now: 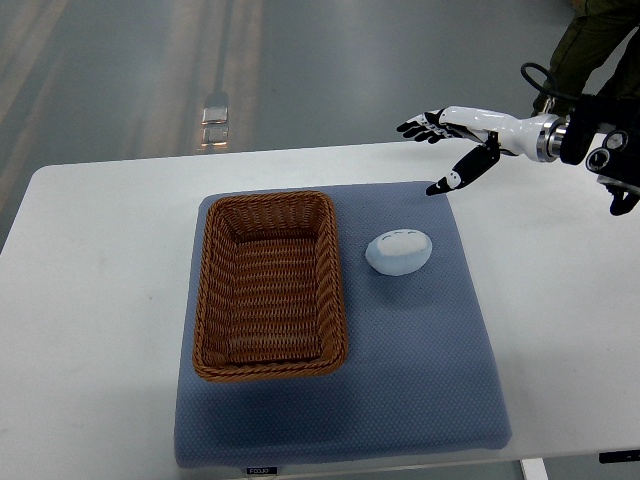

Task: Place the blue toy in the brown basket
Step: 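Reach the right hand over the white egg-shaped toy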

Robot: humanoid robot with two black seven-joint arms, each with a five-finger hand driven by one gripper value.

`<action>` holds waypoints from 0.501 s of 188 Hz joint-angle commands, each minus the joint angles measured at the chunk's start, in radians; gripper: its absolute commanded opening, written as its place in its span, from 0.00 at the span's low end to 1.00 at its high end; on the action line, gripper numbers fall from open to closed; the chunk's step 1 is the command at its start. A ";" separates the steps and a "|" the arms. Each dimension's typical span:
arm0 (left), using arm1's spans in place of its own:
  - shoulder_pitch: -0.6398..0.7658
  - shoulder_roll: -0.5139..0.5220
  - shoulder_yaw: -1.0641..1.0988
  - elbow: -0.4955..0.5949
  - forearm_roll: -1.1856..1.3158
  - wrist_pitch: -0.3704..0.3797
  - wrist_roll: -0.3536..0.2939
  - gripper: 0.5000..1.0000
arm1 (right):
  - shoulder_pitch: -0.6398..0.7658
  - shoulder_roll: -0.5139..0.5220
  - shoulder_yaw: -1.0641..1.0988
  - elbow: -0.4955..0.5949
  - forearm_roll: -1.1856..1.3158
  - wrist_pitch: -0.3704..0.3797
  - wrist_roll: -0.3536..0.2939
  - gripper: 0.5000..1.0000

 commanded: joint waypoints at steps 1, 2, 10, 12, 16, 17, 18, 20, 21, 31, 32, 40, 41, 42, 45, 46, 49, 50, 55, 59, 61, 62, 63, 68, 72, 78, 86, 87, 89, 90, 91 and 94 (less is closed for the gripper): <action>0.000 0.000 0.000 0.000 0.000 0.000 0.000 1.00 | 0.051 0.003 -0.046 0.030 -0.015 0.013 0.002 0.82; 0.000 0.000 0.000 0.000 0.000 0.000 0.000 1.00 | 0.055 0.007 -0.050 0.032 -0.015 0.015 0.002 0.82; 0.000 0.000 0.000 0.000 0.000 0.000 0.000 1.00 | 0.066 0.014 -0.070 0.033 -0.018 0.019 0.005 0.82; 0.000 0.000 0.000 0.000 0.000 0.000 0.000 1.00 | 0.068 0.016 -0.075 0.033 -0.020 0.019 0.005 0.82; 0.000 0.000 0.002 0.000 0.000 0.000 0.000 1.00 | 0.069 0.020 -0.084 0.033 -0.024 0.019 0.008 0.82; 0.000 0.000 0.002 0.000 0.000 0.000 0.000 1.00 | 0.069 0.020 -0.084 0.033 -0.024 0.019 0.008 0.82; 0.000 0.000 0.000 0.000 0.000 0.000 0.000 1.00 | 0.071 0.022 -0.089 0.033 -0.027 0.019 0.008 0.82; 0.000 0.000 0.002 0.000 0.000 0.000 0.000 1.00 | 0.069 0.026 -0.095 0.033 -0.030 0.021 0.010 0.82; 0.000 0.000 0.002 0.000 0.000 0.000 0.000 1.00 | 0.069 0.026 -0.095 0.033 -0.030 0.021 0.010 0.82; 0.000 0.000 0.000 0.000 0.000 0.000 0.000 1.00 | 0.072 0.048 -0.118 0.033 -0.052 0.019 0.010 0.82; 0.000 0.000 0.000 0.000 0.000 0.000 0.000 1.00 | 0.072 0.048 -0.118 0.033 -0.052 0.019 0.010 0.82; 0.000 0.000 0.000 0.000 0.000 0.000 0.000 1.00 | 0.072 0.065 -0.136 0.033 -0.072 0.022 0.010 0.82; 0.000 0.000 0.000 0.000 0.000 0.000 0.000 1.00 | 0.072 0.068 -0.141 0.033 -0.076 0.022 0.011 0.82; 0.000 0.000 0.000 0.000 0.000 0.000 0.000 1.00 | 0.072 0.068 -0.141 0.033 -0.076 0.022 0.011 0.82; 0.000 0.000 0.000 0.000 0.000 0.000 0.000 1.00 | 0.075 0.074 -0.152 0.033 -0.087 0.025 0.011 0.82; 0.000 0.000 0.000 0.000 0.000 0.000 0.000 1.00 | 0.075 0.074 -0.152 0.033 -0.087 0.025 0.011 0.82; 0.000 0.000 0.000 0.000 0.000 0.000 0.000 1.00 | 0.077 0.079 -0.161 0.033 -0.096 0.027 0.011 0.82; 0.000 0.000 0.000 0.000 0.000 0.000 0.000 1.00 | 0.077 0.079 -0.161 0.033 -0.096 0.027 0.011 0.82; 0.000 0.000 0.000 0.000 0.000 0.000 0.000 1.00 | 0.080 0.086 -0.175 0.033 -0.106 0.028 0.013 0.82; 0.000 0.000 0.002 0.000 0.000 0.000 0.000 1.00 | 0.080 0.089 -0.178 0.033 -0.107 0.030 0.014 0.82; 0.000 0.000 0.002 0.000 0.000 0.000 0.000 1.00 | 0.082 0.092 -0.182 0.033 -0.109 0.030 0.016 0.82; 0.000 0.000 0.002 0.000 0.000 0.000 0.000 1.00 | 0.083 0.095 -0.187 0.033 -0.109 0.030 0.019 0.82; 0.000 0.000 0.002 0.000 0.000 0.000 0.000 1.00 | 0.083 0.096 -0.187 0.033 -0.109 0.030 0.019 0.82; 0.000 0.000 0.002 0.000 0.000 0.000 0.000 1.00 | 0.083 0.102 -0.198 0.033 -0.110 0.033 0.024 0.82; 0.000 0.000 0.002 0.000 0.000 0.000 0.000 1.00 | 0.083 0.106 -0.205 0.033 -0.110 0.033 0.025 0.82; 0.000 0.000 0.002 -0.002 0.000 0.000 0.000 1.00 | 0.085 0.112 -0.216 0.032 -0.112 0.033 0.027 0.82; 0.000 0.000 0.002 -0.002 0.000 0.000 0.000 1.00 | 0.085 0.119 -0.227 0.032 -0.112 0.033 0.028 0.82; 0.000 0.000 0.002 -0.002 0.000 0.000 0.000 1.00 | 0.085 0.122 -0.230 0.032 -0.112 0.033 0.028 0.82; -0.002 0.000 0.002 -0.002 0.000 0.000 0.000 1.00 | 0.083 0.125 -0.233 0.032 -0.112 0.033 0.028 0.82; -0.002 0.000 0.002 -0.002 0.000 0.000 0.000 1.00 | 0.083 0.125 -0.233 0.032 -0.112 0.033 0.028 0.82; -0.002 0.000 0.002 -0.002 0.000 0.000 0.000 1.00 | 0.083 0.128 -0.235 0.033 -0.112 0.033 0.028 0.82; -0.002 0.000 0.002 -0.002 0.000 0.000 0.000 1.00 | 0.083 0.131 -0.238 0.032 -0.112 0.033 0.028 0.82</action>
